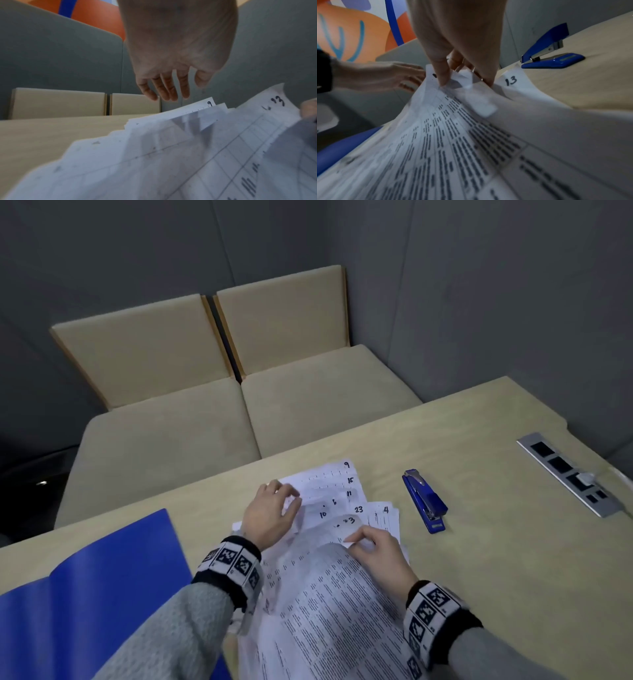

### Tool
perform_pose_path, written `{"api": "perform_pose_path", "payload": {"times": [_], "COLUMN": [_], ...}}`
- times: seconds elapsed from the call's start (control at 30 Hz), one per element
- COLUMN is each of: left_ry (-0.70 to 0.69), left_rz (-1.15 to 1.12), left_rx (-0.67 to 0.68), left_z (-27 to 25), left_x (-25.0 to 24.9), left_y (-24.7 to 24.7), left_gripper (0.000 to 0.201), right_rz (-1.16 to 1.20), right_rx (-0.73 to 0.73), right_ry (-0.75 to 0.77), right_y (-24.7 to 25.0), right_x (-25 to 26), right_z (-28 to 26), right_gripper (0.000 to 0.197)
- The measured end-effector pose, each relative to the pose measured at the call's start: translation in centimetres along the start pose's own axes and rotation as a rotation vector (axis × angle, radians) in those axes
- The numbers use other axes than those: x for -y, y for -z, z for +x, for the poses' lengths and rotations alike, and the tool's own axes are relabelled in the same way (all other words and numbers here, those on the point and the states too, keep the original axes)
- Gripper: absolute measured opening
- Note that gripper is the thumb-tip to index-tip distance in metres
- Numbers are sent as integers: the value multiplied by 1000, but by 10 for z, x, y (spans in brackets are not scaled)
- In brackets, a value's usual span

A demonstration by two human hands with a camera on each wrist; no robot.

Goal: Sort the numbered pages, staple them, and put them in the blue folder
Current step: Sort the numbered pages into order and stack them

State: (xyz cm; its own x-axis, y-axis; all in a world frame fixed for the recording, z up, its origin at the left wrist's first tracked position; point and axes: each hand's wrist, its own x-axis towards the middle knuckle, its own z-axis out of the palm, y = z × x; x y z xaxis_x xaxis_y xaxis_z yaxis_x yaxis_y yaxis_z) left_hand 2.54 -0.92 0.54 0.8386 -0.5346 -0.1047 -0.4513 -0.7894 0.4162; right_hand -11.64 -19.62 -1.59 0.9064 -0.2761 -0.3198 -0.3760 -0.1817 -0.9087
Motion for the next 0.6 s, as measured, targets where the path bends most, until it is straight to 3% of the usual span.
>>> {"api": "perform_pose_path", "payload": {"times": [0.13, 0.23, 0.33, 0.6], "left_ry": [18, 17, -75, -199], "left_rz": [-1, -16, 16, 31], "left_rx": [121, 130, 74, 18], "left_z": [20, 24, 13, -8], "left_x": [-13, -15, -14, -10], "left_y": [-20, -28, -31, -39], "left_gripper": [79, 78, 74, 79], "right_rz": [-122, -285, -472, -494], "right_rx": [-6, -93, -201, -163], "right_ry": [24, 82, 148, 161], "right_y": [3, 3, 3, 5], "right_x": [-6, -11, -12, -31], "right_z": [-5, -4, -2, 11], "right_gripper": [12, 18, 16, 19]}}
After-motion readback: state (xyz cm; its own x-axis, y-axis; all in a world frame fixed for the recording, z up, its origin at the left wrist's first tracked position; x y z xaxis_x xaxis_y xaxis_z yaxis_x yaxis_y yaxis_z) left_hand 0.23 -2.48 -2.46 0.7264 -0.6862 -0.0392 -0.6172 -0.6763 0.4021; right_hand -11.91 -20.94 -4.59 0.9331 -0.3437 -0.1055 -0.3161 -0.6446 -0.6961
